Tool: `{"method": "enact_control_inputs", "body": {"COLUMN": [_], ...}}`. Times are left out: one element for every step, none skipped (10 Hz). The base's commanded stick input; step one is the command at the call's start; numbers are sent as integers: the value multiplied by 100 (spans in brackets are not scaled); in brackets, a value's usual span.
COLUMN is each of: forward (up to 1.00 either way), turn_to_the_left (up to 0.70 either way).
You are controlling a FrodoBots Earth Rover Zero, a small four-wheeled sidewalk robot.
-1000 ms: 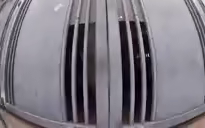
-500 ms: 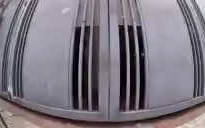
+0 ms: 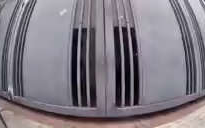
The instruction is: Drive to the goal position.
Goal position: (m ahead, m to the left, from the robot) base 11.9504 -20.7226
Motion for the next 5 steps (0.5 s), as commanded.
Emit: {"method": "enact_control_inputs", "body": {"forward": [3,3,2,2,3], "turn_to_the_left": [-45,-45,-15,0,0]}}
